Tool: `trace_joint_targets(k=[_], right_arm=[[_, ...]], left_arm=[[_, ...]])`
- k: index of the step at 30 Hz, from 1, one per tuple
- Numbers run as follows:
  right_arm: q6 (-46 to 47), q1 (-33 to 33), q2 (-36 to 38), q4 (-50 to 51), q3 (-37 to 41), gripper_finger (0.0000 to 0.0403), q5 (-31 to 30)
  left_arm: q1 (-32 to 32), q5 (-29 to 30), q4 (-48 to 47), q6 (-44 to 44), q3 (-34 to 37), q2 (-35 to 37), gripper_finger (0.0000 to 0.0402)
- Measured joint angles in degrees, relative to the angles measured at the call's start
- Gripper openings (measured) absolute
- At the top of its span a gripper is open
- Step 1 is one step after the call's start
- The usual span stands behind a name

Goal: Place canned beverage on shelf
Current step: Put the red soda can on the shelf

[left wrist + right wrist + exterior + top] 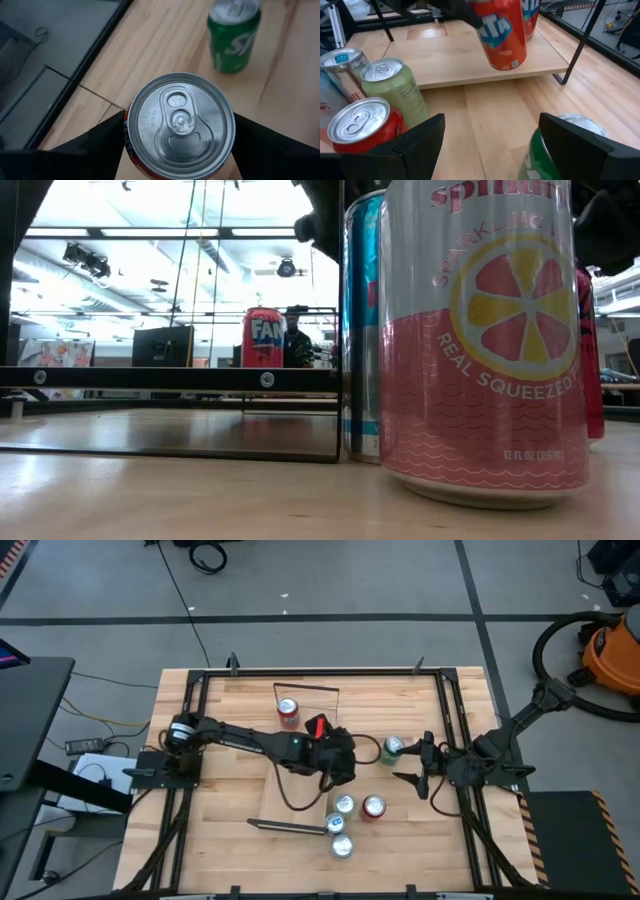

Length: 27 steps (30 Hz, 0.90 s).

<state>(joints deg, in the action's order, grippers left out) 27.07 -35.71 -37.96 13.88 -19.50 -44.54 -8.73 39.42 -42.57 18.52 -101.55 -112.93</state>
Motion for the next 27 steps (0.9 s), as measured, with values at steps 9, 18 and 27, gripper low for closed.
trace_joint_targets(k=[9,18,27], right_arm=[[-9.75,-2.50,-0.75,-6.23,-0.45,0.0334,-4.31],[-29.21,-2.39,-0.50,-8.00,-9.85,0.0334,-0.03],[-26.76,-1.94,0.80,12.01,-21.20,0.0334,2.52]], left_arm=[[2.53,3.61,1.12,9.89,7.48,6.58,0.0307],[8.27,-0.17,-0.30,25.79,12.32,6.56,0.0307],[11.40,-1.07,0.80,32.17,12.23,6.56,0.0307]])
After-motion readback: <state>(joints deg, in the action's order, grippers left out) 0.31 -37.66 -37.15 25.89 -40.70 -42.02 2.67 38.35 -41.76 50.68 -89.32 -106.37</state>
